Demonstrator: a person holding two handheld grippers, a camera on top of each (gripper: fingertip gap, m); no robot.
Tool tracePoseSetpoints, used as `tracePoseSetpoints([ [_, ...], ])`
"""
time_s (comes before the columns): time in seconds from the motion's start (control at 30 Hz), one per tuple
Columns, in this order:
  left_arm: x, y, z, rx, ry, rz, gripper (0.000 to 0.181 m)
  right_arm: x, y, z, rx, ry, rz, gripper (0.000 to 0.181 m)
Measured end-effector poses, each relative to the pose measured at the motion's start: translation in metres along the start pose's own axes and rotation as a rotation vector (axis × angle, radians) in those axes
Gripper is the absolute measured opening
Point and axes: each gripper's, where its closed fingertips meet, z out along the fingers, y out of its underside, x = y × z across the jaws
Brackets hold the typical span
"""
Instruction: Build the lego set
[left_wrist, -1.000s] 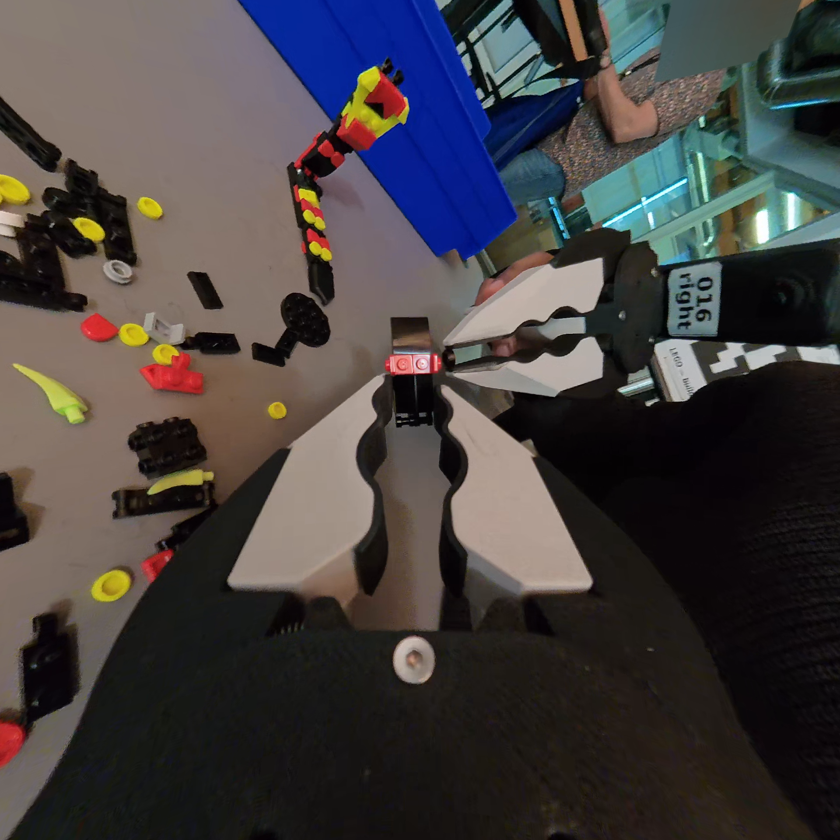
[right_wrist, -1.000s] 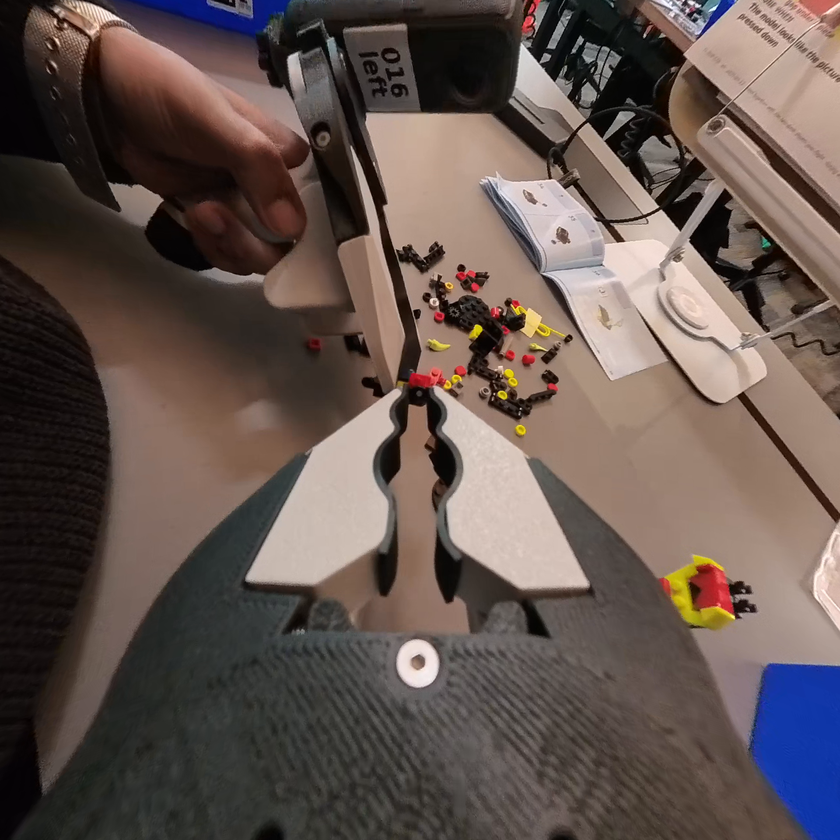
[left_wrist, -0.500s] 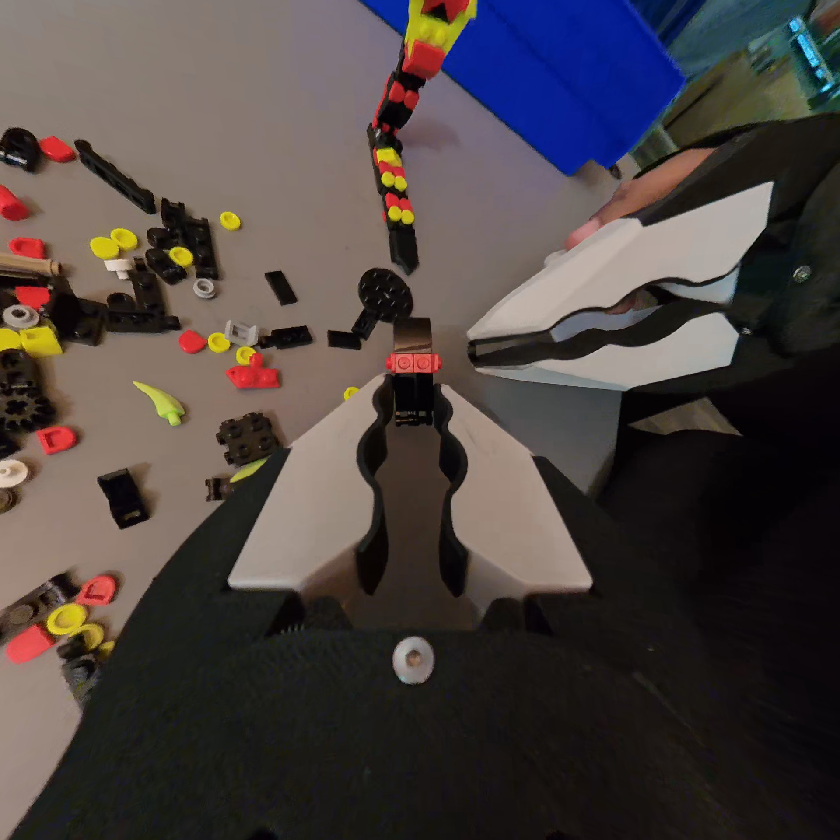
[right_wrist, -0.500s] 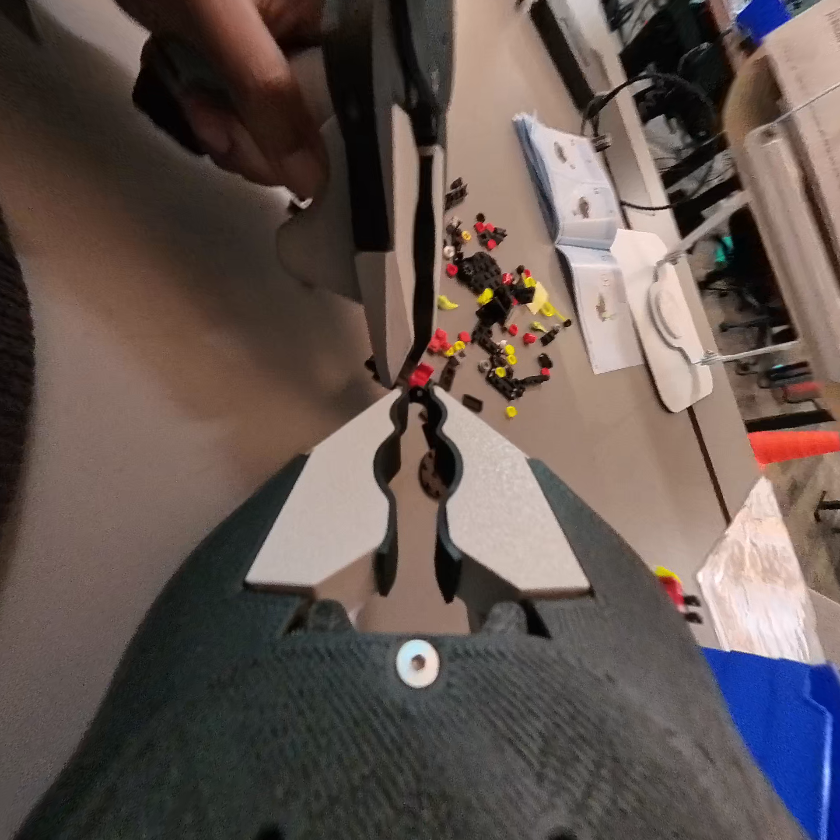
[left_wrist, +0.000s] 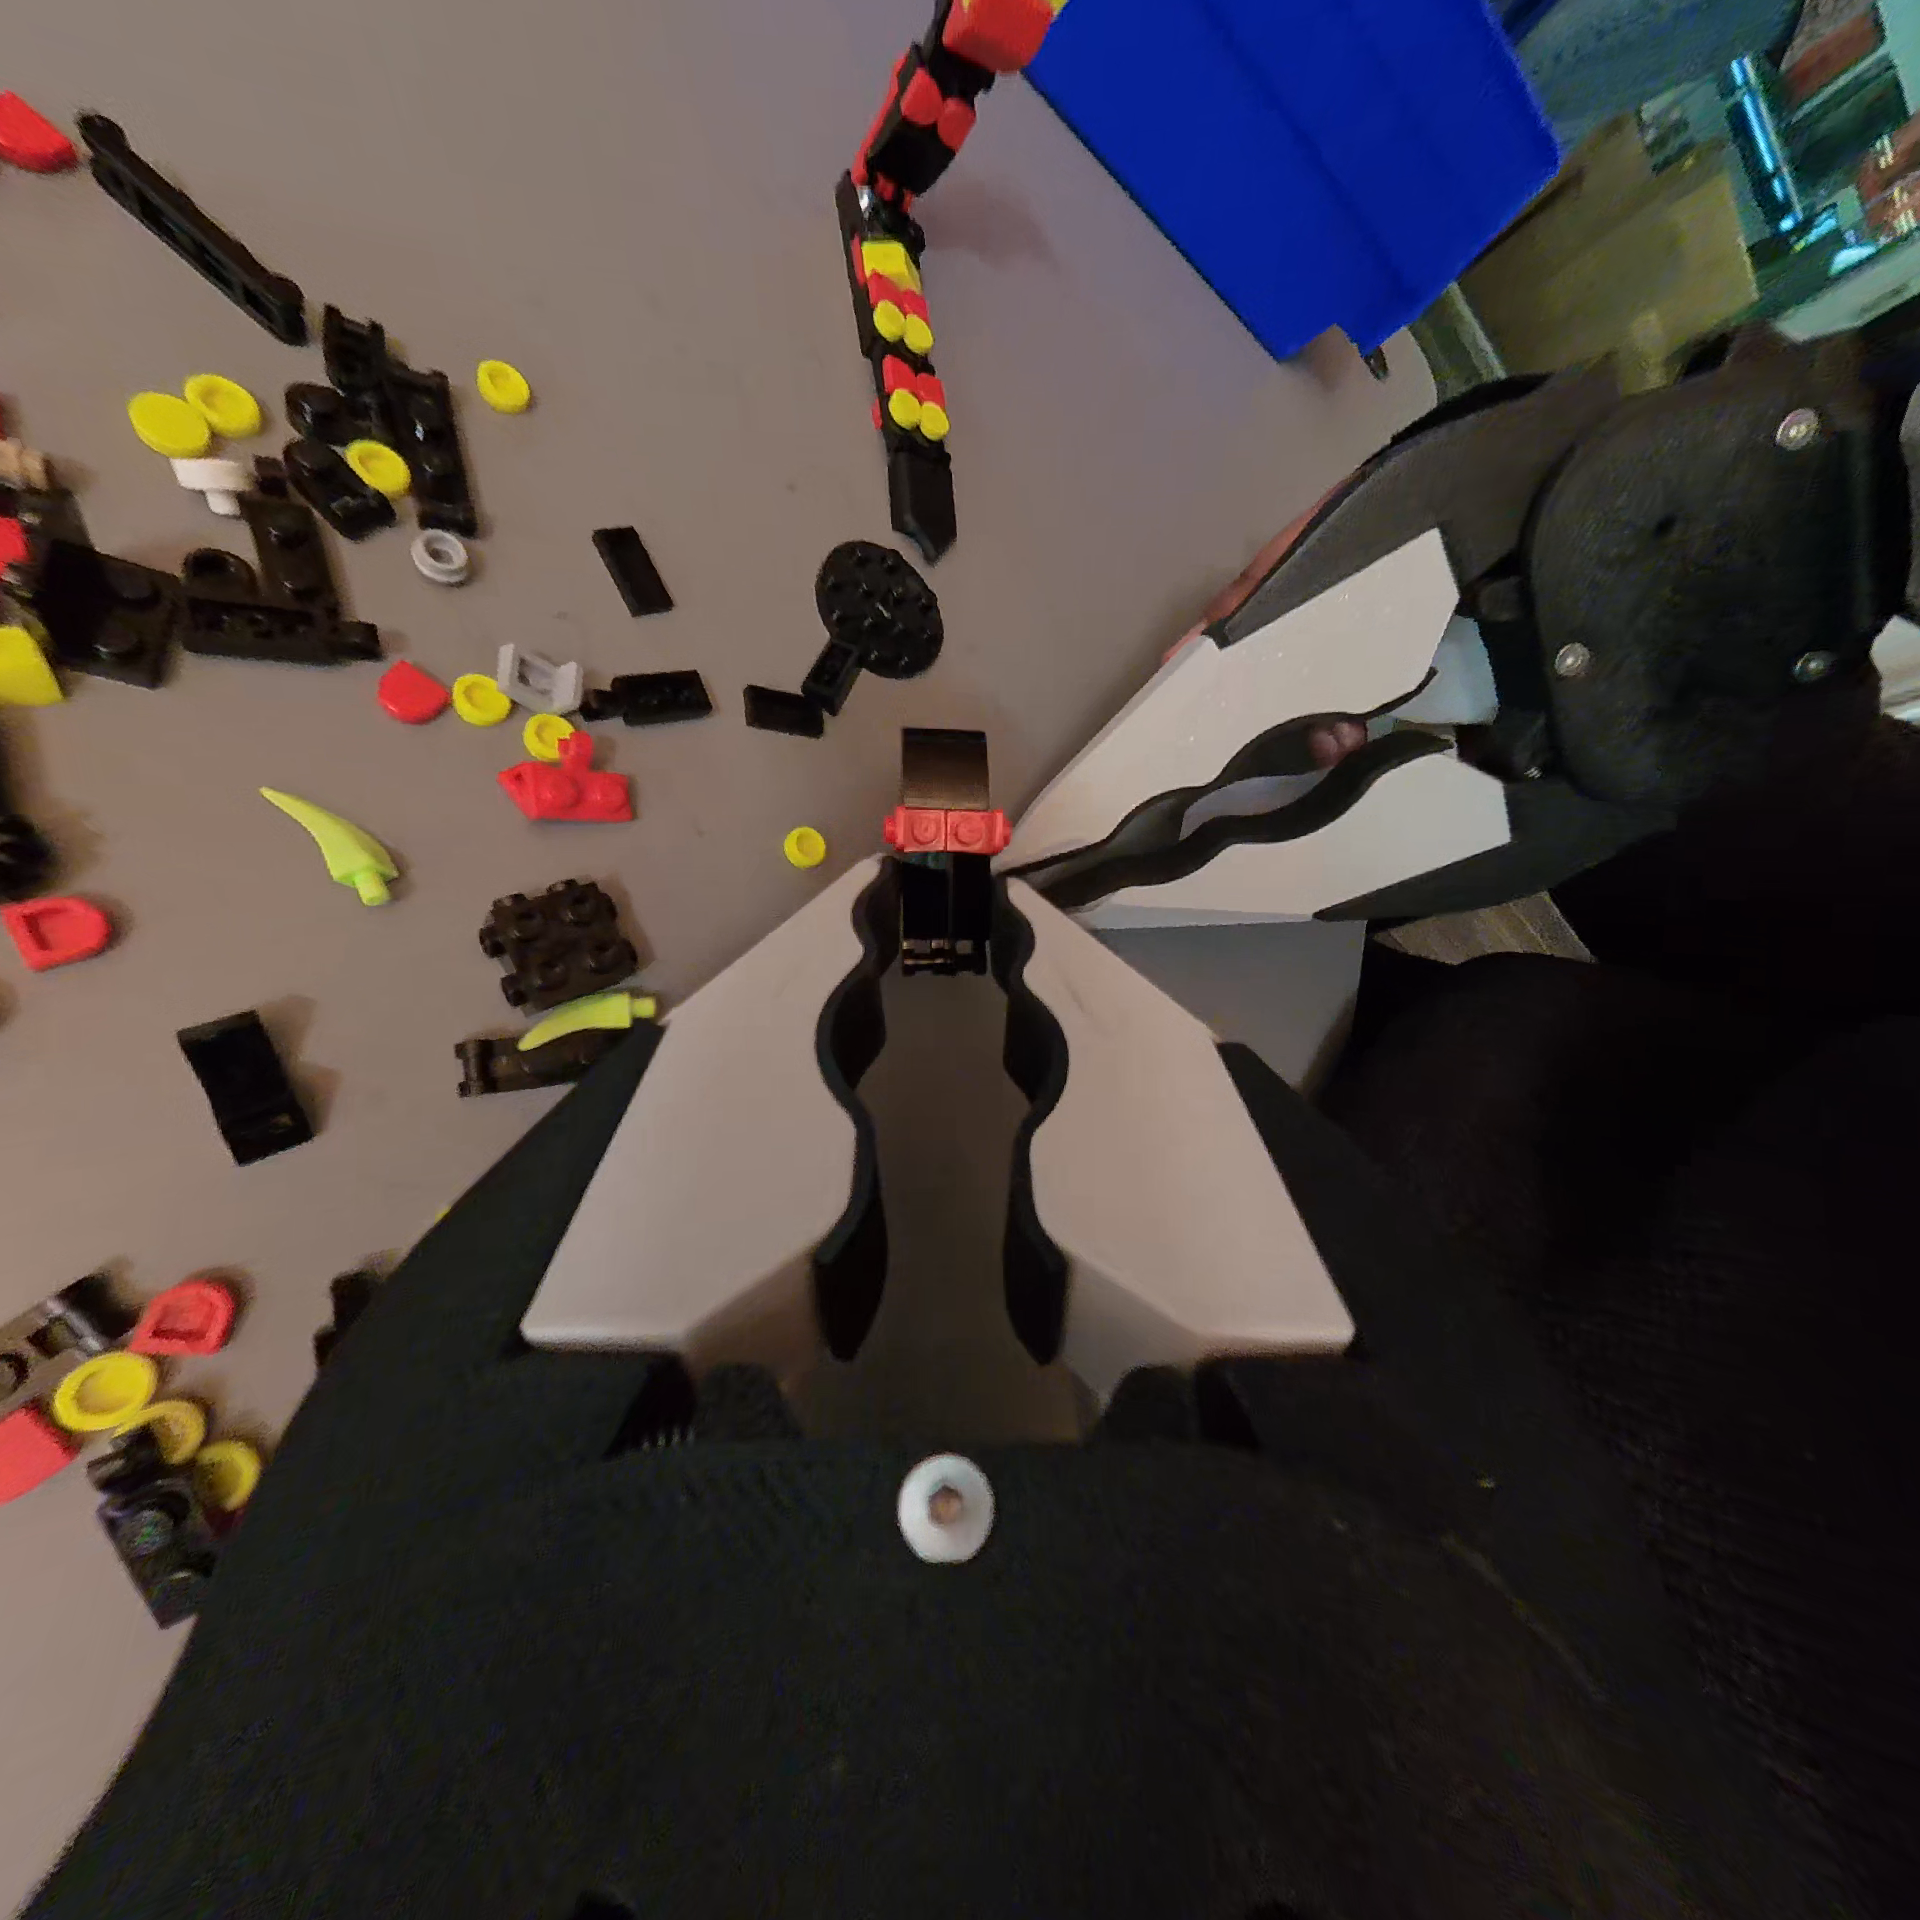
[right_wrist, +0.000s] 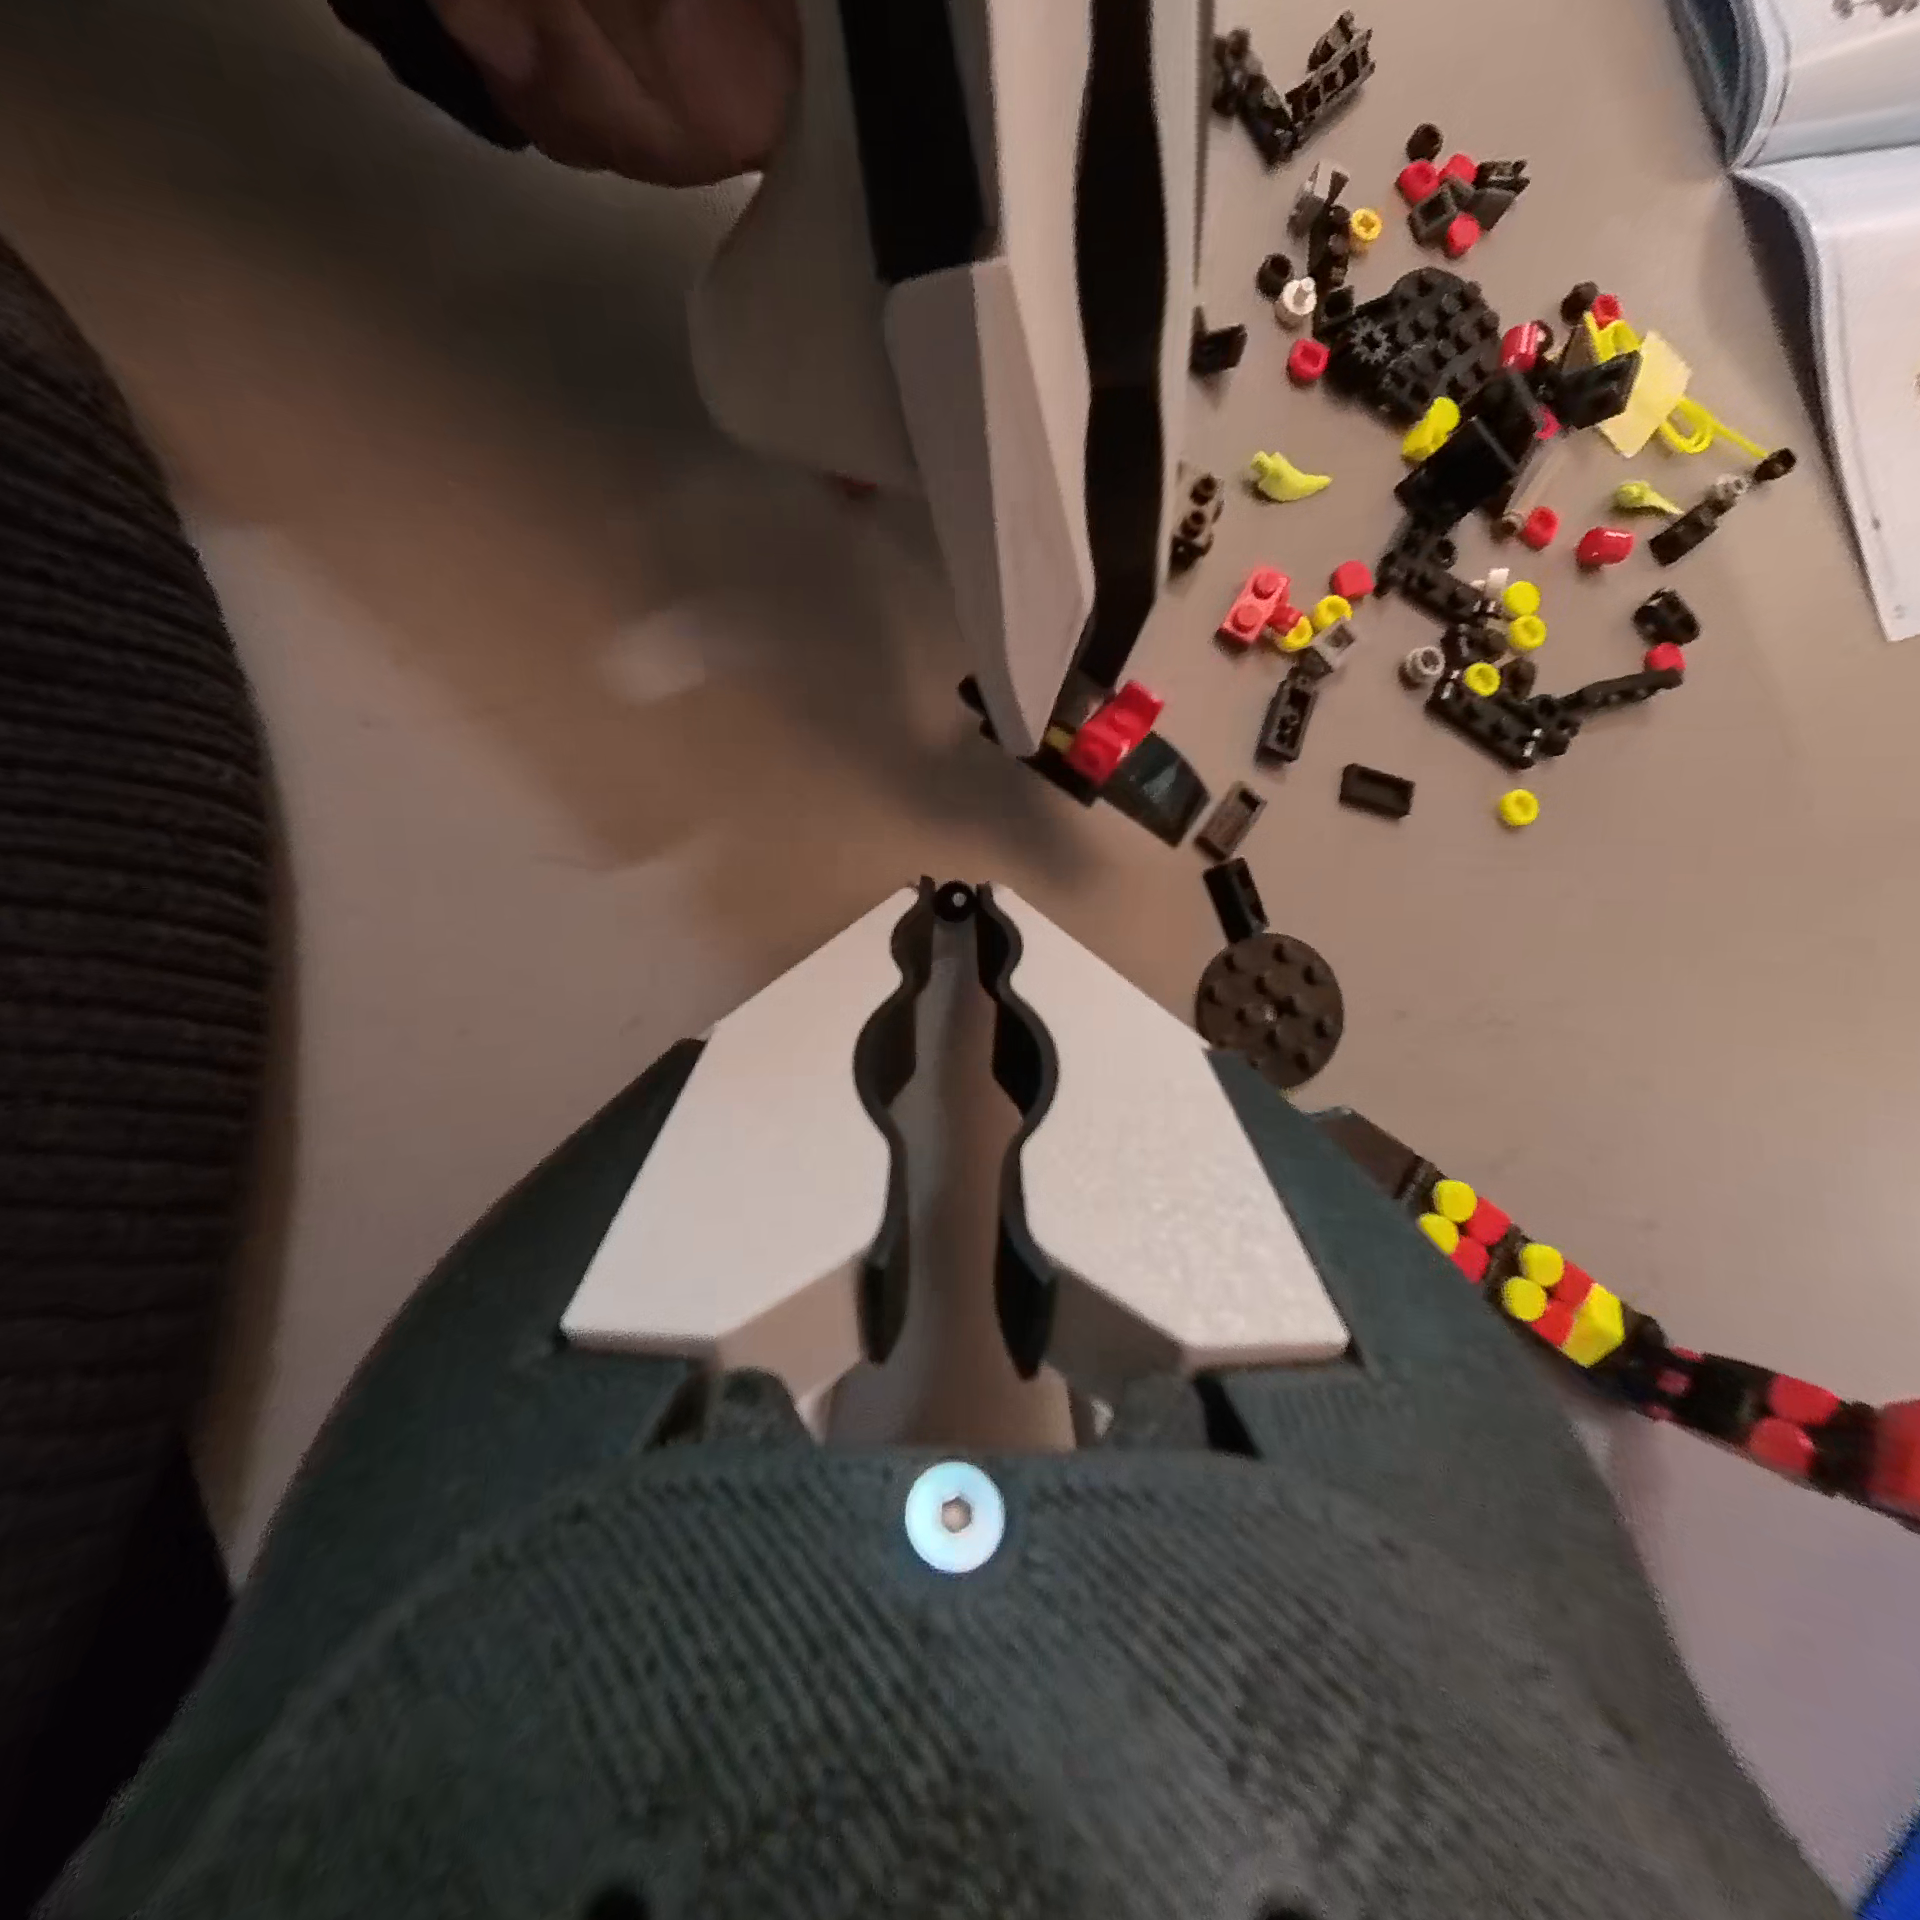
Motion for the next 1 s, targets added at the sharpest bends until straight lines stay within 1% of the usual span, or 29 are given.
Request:
tracePoseSetpoints([
  [0.13, 0.003, 0.008, 0.004, -0.047, 0.017, -0.02, 0.015, -0.001, 0.0, -0.001, 0.0, -0.014, 0.011, 0.006],
  [0.2, 0.005, 0.009, 0.005, -0.047, 0.039, -0.063, 0.015, 0.0, -0.002, -0.004, 0.014, -0.008, 0.007, 0.006],
  [0.33, 0.005, 0.007, 0.003, -0.029, 0.095, -0.17, 0.016, 0.007, -0.02, -0.019, 0.123, 0.01, 0.019, 0.006],
  [0.4, 0.006, 0.008, 0.003, -0.04, 0.103, -0.174, 0.016, 0.01, -0.029, -0.024, 0.169, 0.043, -0.01, 0.005],
  [0.53, 0.009, 0.015, 0.009, -0.079, 0.09, -0.148, 0.016, 0.011, -0.026, -0.019, 0.124, 0.103, -0.099, 0.005],
  [0.63, 0.01, 0.014, 0.009, -0.07, 0.1, -0.169, 0.016, 0.011, -0.021, -0.015, 0.083, 0.123, -0.14, 0.005],
  [0.8, 0.011, 0.011, 0.007, -0.053, 0.128, -0.204, 0.016, 0.011, -0.023, -0.016, 0.096, 0.129, -0.161, 0.005],
  [1.0, 0.012, 0.013, 0.008, -0.068, 0.121, -0.192, 0.016, 0.009, -0.023, -0.015, 0.087, 0.128, -0.194, 0.005],
])
